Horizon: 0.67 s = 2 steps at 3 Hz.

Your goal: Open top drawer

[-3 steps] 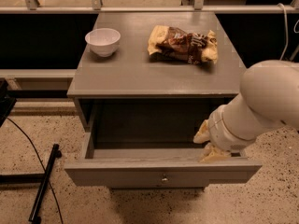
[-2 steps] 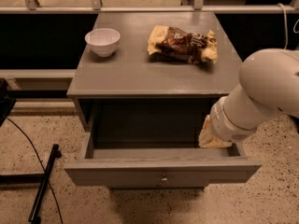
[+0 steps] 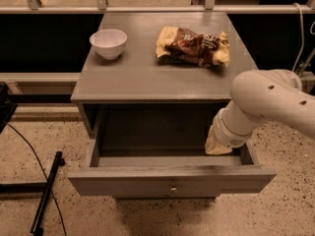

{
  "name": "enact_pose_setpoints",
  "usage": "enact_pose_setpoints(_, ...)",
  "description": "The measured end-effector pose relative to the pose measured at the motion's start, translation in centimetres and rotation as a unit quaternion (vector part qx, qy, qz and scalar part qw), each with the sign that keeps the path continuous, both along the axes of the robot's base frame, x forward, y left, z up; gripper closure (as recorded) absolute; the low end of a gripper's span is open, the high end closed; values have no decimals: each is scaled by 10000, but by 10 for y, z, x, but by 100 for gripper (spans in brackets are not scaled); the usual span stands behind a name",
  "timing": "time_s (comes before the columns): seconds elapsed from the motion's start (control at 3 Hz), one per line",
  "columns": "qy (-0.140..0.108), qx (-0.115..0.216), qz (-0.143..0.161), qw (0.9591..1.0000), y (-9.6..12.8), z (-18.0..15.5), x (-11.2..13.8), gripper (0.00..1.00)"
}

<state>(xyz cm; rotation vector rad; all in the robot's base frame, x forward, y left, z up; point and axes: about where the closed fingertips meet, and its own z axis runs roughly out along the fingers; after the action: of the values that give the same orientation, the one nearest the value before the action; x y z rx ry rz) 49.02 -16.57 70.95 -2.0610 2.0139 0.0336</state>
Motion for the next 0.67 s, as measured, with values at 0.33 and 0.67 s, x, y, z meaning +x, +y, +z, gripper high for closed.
enact_pose_setpoints(0.33,96,-43,-65,9999,-12,-44,35,100)
enact_pose_setpoints(0.67,329,28,-93,9994,-19,-89,64,100)
